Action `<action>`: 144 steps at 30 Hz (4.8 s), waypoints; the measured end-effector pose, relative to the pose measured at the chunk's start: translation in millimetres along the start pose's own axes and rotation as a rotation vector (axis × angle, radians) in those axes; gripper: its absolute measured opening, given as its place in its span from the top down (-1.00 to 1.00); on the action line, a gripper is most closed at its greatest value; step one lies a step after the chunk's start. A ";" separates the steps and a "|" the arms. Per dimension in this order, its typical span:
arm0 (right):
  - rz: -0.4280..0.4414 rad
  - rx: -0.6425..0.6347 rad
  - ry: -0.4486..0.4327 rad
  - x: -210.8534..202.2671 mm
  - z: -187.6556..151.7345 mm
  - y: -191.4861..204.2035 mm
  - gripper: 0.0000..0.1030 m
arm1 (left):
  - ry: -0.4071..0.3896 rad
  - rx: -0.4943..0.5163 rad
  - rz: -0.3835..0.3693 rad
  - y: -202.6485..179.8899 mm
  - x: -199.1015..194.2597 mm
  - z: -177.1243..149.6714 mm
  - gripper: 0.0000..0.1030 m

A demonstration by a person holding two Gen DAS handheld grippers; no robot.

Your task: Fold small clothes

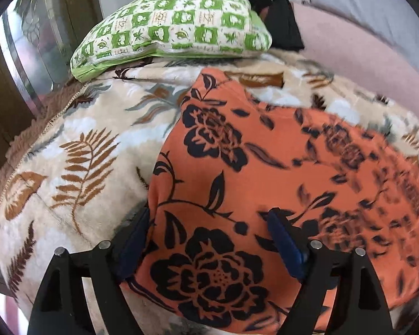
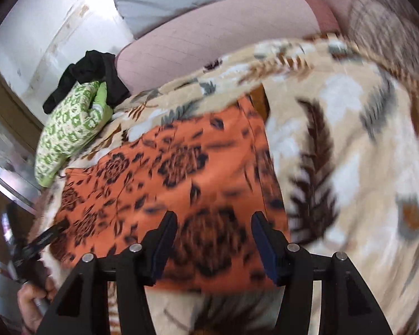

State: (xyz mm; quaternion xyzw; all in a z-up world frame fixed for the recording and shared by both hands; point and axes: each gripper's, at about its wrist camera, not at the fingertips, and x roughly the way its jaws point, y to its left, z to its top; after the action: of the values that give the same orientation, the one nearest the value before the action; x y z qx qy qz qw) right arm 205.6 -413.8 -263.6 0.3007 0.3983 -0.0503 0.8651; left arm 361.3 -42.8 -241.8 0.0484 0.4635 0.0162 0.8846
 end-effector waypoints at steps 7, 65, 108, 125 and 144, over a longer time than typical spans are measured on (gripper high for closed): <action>0.029 0.042 0.042 9.1 -8.7 -18.6 -0.15 | 0.036 -0.126 -0.074 35.0 9.6 -1.1 -0.91; 0.090 0.128 -0.313 -59.0 -48.4 -6.6 0.90 | -0.172 -0.395 -0.632 80.6 -65.0 -58.4 0.69; 0.373 0.698 -0.067 -17.2 -62.1 -114.4 -0.34 | 0.035 -0.446 -0.585 77.3 -6.9 -78.2 -0.24; 0.210 0.343 -0.230 -28.9 -36.7 -42.2 0.57 | -0.038 -0.468 -0.621 86.9 -15.3 -73.6 0.61; 0.025 0.579 -0.211 -74.9 -75.7 -101.8 0.29 | 0.042 -0.425 -0.619 86.1 -13.1 -83.4 0.47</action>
State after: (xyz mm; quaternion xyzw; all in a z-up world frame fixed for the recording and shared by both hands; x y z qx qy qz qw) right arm 71.7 -465.6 -296.7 0.5329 0.2718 -0.1820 0.7804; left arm 286.6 47.8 -269.7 -0.2789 0.4605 -0.1551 0.8283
